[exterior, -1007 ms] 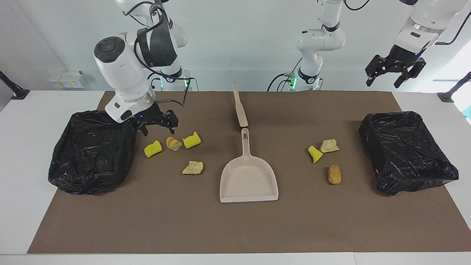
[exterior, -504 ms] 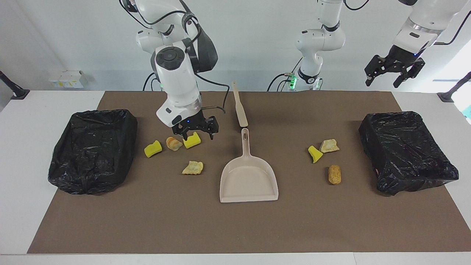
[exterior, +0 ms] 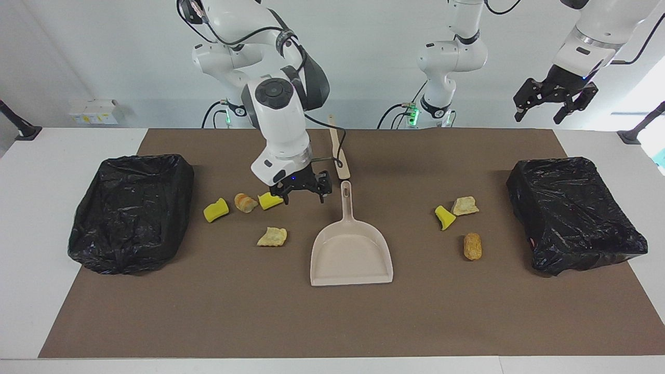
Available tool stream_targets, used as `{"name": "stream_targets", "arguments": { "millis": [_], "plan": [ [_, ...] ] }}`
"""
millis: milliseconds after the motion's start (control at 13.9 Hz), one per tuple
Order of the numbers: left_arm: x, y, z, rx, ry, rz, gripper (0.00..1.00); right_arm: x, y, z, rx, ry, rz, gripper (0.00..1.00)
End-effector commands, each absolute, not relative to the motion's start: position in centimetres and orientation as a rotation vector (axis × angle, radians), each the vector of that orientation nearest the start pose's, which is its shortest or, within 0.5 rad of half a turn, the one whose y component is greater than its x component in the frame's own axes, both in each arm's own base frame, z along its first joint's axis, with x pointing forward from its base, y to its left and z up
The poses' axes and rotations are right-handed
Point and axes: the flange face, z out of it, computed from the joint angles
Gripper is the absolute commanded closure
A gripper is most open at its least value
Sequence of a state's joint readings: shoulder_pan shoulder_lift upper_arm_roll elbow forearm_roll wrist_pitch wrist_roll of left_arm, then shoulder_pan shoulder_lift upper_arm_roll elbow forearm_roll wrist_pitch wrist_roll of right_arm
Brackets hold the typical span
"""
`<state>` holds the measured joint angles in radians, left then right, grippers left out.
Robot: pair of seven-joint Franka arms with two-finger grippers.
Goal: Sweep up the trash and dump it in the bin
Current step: 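Reach the right gripper to the beige dustpan handle and grasp it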
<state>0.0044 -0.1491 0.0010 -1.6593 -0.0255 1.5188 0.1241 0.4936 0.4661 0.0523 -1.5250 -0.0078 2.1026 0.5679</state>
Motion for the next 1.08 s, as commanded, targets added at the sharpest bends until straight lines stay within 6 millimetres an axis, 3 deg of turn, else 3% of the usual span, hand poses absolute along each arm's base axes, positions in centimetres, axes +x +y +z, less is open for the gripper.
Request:
{"name": "stream_targets", "arguments": {
  "millis": [0,216,360,647,1007],
  "plan": [
    [49.4,-0.2,65.6,-3.172,0.2,-0.038,0.0,60.6,38.4,38.4,-3.083,0.066,-0.187,0.0],
    [49.2,-0.2,65.5,-3.172,0.205,-0.033,0.0,59.6,40.0,37.4,-3.078,0.059,-0.195,0.0],
    [49.0,-0.4,64.4,-3.174,0.202,0.001,0.0,58.4,39.5,35.8,-3.098,0.077,-0.14,0.0],
    [48.4,-1.4,63.9,-3.172,0.235,0.011,0.0,55.9,38.8,35.0,-3.131,0.051,-0.072,0.0],
    [48.3,-1.4,63.7,-3.172,0.238,0.016,0.0,54.8,39.1,35.4,-3.172,0.012,-0.001,0.23]
  ]
}}
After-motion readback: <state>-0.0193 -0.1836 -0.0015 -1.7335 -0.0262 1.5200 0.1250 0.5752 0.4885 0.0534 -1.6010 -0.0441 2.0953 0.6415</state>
